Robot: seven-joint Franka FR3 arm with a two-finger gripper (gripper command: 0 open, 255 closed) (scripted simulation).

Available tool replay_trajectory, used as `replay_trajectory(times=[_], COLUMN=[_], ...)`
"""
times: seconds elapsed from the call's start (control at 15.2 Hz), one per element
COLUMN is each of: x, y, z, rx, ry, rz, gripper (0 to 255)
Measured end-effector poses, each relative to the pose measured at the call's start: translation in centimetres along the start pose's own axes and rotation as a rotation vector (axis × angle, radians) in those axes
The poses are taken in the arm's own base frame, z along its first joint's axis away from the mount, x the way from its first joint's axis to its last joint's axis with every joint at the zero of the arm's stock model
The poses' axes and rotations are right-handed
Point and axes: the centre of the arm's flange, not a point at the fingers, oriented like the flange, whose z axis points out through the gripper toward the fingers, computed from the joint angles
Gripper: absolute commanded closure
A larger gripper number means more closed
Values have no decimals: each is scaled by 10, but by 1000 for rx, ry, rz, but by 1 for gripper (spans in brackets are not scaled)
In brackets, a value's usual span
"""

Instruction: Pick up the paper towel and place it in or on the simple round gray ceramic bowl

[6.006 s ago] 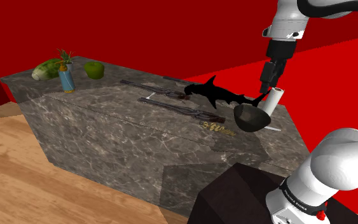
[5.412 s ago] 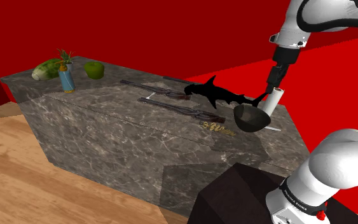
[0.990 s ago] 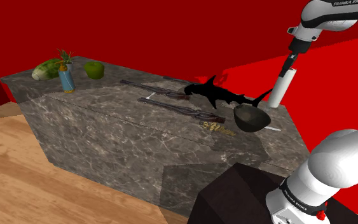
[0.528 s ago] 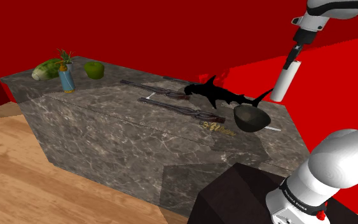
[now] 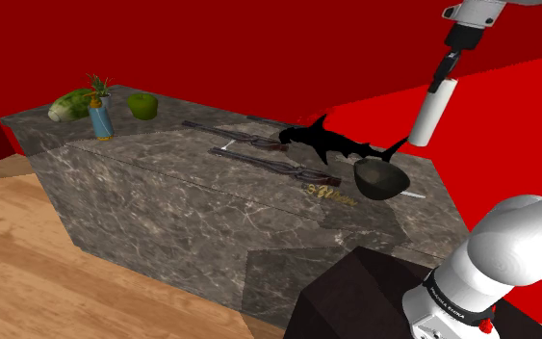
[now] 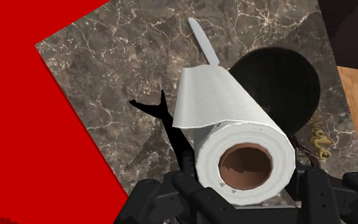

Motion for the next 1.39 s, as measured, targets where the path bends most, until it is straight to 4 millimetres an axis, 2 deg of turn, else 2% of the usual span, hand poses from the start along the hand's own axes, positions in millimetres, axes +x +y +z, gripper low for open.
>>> replay_trajectory(times=[0.33,0.59,0.79,1.39], x=[14,31,31,26], y=[-56,-92,-102,-106], z=[-30,-52,-43,4], rx=[-1,0,0,0], ry=[0,0,-1,-1], rz=[0,0,1,1], gripper=[255,255,255,255])
